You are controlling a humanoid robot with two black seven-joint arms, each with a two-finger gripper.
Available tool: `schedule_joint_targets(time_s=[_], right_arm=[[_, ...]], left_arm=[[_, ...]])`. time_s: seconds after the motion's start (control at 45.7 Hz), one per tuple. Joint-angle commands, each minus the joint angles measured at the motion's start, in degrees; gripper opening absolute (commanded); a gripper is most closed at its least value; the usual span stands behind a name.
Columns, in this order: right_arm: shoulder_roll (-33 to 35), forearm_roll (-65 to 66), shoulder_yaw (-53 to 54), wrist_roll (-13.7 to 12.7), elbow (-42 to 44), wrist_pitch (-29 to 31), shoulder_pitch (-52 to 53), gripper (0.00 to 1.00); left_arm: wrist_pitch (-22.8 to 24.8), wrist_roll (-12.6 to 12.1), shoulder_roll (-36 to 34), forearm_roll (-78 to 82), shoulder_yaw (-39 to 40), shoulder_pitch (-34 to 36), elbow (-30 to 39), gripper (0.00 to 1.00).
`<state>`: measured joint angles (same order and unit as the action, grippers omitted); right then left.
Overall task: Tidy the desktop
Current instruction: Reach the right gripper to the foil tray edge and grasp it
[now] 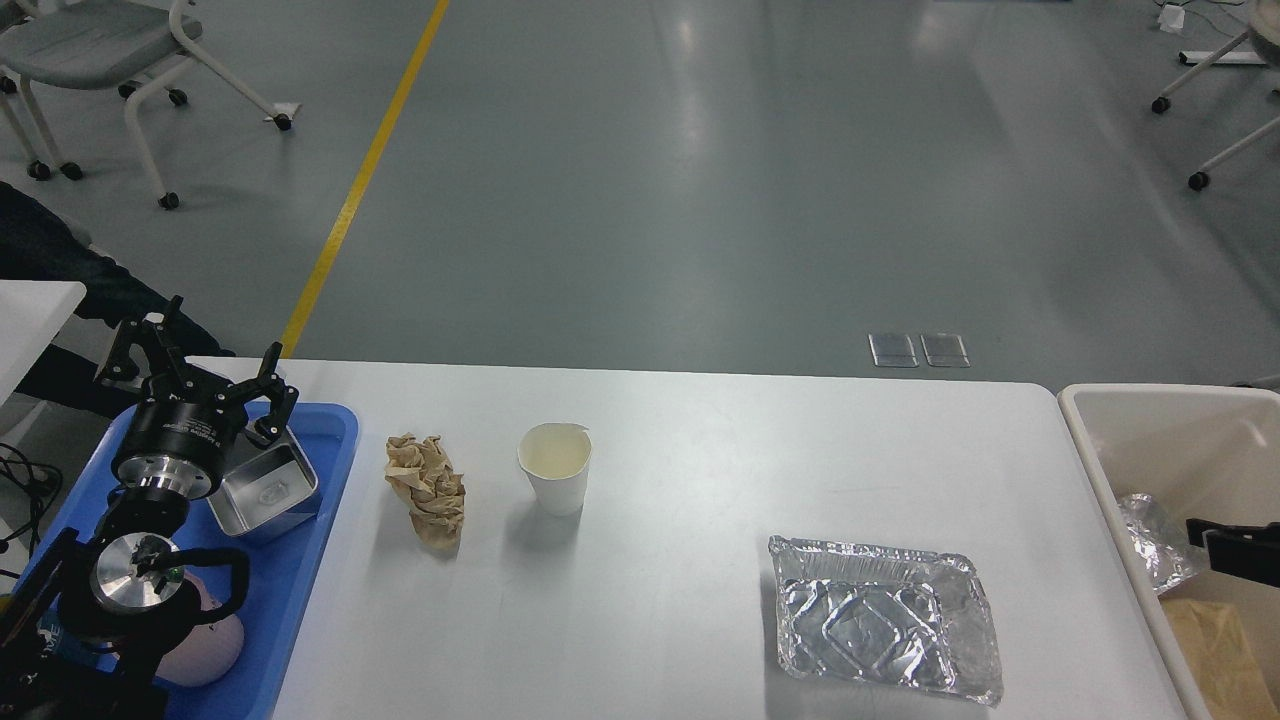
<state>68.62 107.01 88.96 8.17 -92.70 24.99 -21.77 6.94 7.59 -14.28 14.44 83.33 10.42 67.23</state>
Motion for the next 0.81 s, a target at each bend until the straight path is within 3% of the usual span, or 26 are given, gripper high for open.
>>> schedule_joint_targets(time_s=[0.0, 0.219, 0.789], right_arm=[[-5.68, -1.72, -1.24, 0.00, 0.76, 1.37, 0.85, 1.00], [-10.42, -1.72, -12.48, -0.70, 3.66, 7.53, 10.24, 1.00], [-23.70, -1.63, -23.65, -0.70, 13.86, 7.53, 21.68, 1.00]], left_arm=[[2.20, -0.20, -0.31, 0.06, -0.01, -1.54, 0.00, 0.96], [4.14, -0.12, -0.23, 0.06, -0.01, -1.90, -0.43, 0.96], [3.61, -0.29, -0.05, -0.03, -0.01, -2.07, -0.79, 0.96]])
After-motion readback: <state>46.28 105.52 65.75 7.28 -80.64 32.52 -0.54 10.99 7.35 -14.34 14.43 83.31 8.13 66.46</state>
